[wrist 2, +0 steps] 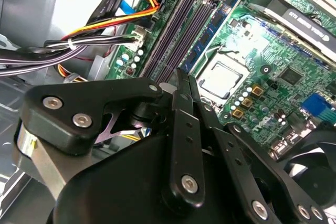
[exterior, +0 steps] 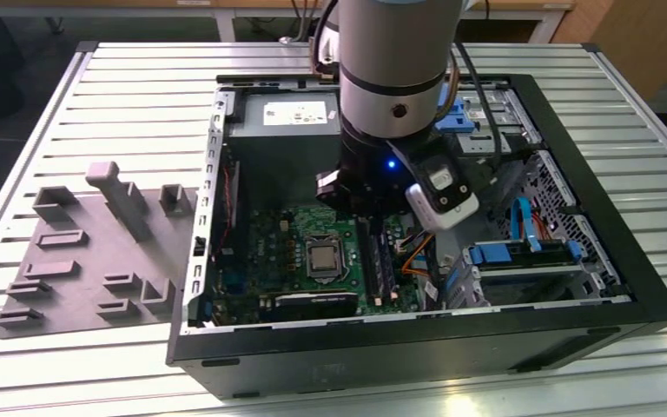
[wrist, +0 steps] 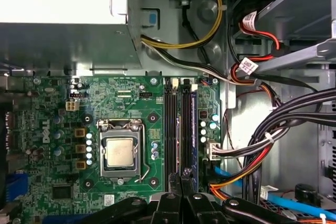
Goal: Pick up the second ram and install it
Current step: 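Insert the second ram into the second slot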
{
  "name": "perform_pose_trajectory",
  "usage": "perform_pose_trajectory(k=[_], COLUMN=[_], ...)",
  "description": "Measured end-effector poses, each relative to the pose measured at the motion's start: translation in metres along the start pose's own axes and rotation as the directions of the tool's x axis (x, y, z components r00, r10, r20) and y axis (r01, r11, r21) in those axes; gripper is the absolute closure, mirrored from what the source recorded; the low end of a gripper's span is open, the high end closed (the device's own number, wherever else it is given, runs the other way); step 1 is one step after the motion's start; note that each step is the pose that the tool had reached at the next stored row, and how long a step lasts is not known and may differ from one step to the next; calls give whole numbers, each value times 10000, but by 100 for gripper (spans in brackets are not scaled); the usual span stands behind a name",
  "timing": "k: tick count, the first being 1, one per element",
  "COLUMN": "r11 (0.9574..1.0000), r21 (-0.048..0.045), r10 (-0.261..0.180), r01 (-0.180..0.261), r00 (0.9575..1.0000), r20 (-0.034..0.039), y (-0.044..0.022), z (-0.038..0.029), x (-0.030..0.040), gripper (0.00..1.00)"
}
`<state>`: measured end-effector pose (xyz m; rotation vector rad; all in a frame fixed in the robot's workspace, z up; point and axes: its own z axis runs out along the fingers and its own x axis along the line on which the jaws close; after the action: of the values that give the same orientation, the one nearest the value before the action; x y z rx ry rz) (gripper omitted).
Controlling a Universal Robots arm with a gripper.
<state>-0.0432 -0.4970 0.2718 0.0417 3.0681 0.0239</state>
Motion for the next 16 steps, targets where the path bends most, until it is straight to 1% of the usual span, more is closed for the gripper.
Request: perform_pose_trajectory(k=[5, 16], r11=[10000, 10000], r21=[0, 3], r10=[0, 0], r01=[0, 0], r00=[10000, 10000], r20=[0, 0], y=[-1, 2], z=[41, 104], x=[3, 8], gripper=[88, 88])
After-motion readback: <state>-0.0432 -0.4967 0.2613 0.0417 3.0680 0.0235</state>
